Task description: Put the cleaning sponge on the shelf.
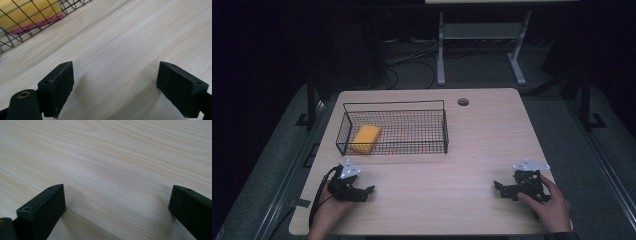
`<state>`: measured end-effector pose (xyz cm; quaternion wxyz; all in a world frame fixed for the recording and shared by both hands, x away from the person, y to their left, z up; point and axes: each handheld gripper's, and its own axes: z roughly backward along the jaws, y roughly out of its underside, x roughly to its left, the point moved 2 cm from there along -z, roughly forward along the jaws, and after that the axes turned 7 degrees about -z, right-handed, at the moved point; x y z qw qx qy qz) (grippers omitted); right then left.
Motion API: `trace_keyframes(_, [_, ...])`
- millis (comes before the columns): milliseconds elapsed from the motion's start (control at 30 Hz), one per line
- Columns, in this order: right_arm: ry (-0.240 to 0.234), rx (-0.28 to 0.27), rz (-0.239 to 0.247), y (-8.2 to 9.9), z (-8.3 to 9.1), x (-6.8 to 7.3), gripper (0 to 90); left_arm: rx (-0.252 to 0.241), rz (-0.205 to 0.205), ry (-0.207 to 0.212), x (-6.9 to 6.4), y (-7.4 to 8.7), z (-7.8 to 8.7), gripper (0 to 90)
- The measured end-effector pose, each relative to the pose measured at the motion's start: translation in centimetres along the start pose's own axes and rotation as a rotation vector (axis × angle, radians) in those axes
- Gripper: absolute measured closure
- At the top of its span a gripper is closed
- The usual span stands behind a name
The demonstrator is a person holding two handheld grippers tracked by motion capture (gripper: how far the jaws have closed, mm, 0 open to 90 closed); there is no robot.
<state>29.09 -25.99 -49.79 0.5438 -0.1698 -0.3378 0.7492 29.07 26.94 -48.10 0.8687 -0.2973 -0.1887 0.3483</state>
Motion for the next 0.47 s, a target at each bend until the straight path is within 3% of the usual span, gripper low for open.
trace_keyframes(67, [0.0,0.0,0.0,0.0,0.0,0.0,0.2,-0.016,0.025,0.018,0.21,0.28,-0.08,13.0])
trace_keyframes(233, [0.0,0.0,0.0,0.01,0.0,0.0,0.2,-0.096,0.011,0.022,0.34,1.0,-0.21,12.6])
trace_keyframes(467, [0.0,0.0,0.0,0.02,0.01,0.01,0.2,-0.097,0.011,0.022,0.36,1.04,-0.19,12.7])
